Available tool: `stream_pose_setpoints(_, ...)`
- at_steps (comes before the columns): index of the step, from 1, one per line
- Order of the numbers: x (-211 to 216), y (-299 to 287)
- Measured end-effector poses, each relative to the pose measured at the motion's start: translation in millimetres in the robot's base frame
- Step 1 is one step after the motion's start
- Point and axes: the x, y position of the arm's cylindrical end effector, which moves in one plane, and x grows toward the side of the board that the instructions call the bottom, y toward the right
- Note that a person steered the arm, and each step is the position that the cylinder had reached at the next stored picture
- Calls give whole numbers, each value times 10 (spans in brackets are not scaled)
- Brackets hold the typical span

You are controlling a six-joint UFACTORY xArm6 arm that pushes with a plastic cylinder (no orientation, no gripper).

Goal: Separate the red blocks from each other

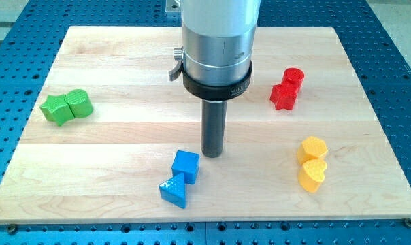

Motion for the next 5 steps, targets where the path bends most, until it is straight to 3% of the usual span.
stream_pose_setpoints(1,-111,0)
stream_pose_setpoints(2,-242,492)
stream_pose_setpoints(3,-482,1428)
stream_pose_setpoints(5,-1380,2602)
